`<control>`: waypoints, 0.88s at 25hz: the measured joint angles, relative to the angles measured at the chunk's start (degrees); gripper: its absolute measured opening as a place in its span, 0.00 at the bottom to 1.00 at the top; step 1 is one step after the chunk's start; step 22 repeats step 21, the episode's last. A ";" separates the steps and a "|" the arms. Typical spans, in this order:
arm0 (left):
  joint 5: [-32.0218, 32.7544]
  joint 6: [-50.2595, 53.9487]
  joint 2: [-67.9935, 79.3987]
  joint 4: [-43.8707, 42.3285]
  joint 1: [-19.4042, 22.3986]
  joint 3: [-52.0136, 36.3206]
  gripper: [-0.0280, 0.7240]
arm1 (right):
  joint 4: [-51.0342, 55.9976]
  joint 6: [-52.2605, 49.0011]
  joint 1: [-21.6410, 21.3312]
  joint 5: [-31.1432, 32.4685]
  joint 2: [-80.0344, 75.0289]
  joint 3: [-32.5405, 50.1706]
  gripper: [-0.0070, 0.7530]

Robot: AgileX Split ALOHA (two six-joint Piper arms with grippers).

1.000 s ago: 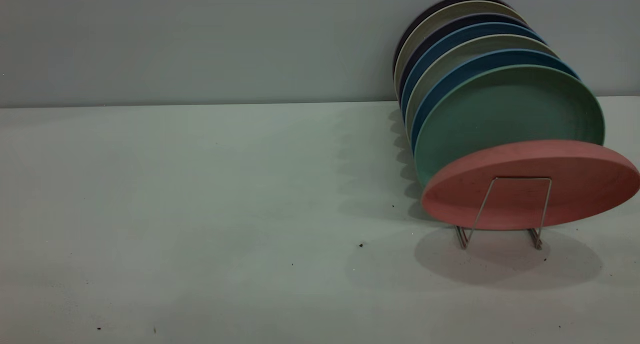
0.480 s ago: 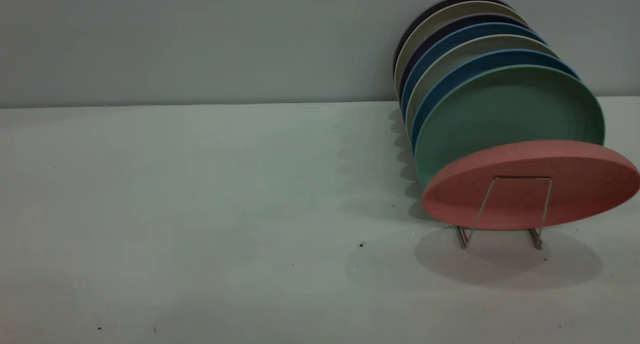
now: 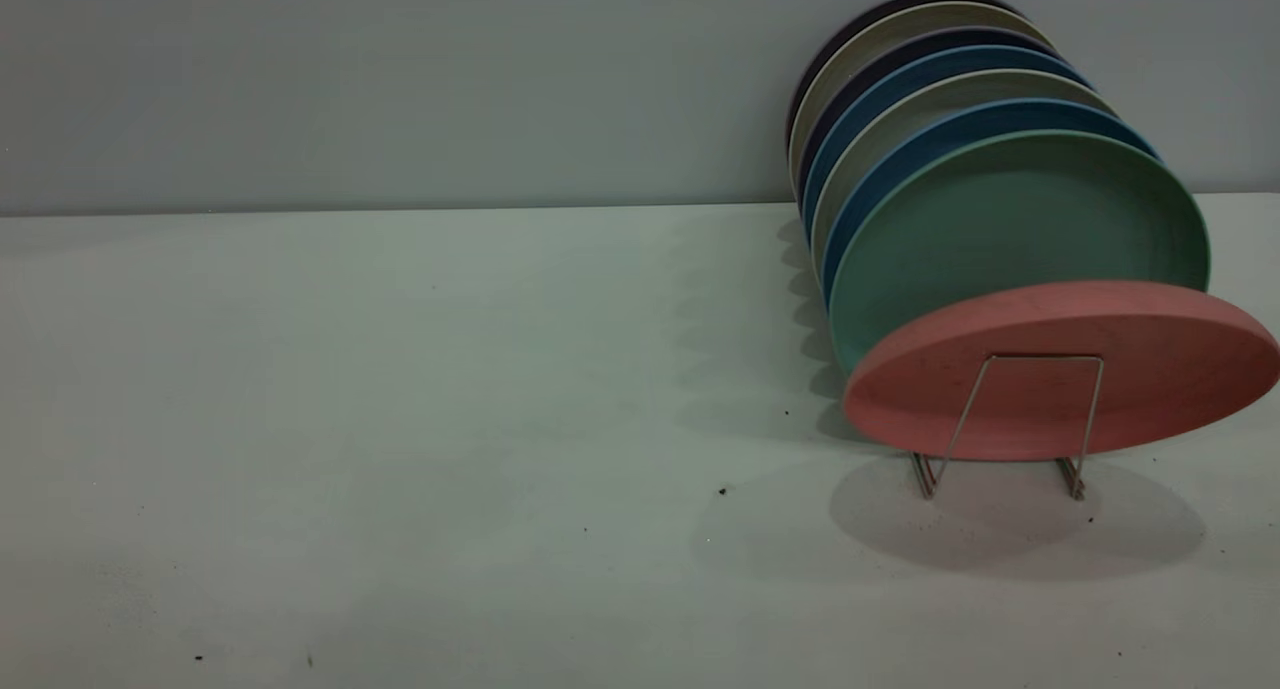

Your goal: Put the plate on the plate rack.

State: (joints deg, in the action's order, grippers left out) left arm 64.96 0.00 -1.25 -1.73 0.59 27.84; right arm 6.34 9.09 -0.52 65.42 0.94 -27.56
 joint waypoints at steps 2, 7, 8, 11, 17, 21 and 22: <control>0.00 0.00 0.00 0.00 0.00 0.00 0.56 | 0.00 0.00 1.05 0.00 0.05 0.00 0.43; 0.00 0.00 0.00 0.00 0.00 0.00 0.56 | 0.00 0.00 1.31 0.00 0.05 0.00 0.43; 0.00 0.00 0.00 0.00 0.00 0.00 0.56 | 0.00 0.00 1.31 0.00 0.05 0.00 0.43; 0.00 0.00 0.00 0.00 0.00 0.00 0.56 | 0.00 0.00 1.31 0.00 0.05 0.00 0.43; 0.00 0.00 0.00 0.00 0.00 0.00 0.56 | 0.00 0.00 1.31 0.00 0.05 0.00 0.43; 0.00 0.00 0.00 0.00 0.00 0.00 0.56 | 0.00 0.00 1.31 0.00 0.05 0.00 0.43; 0.00 0.00 0.00 0.00 0.00 0.00 0.56 | 0.00 0.00 1.31 0.00 0.05 0.00 0.43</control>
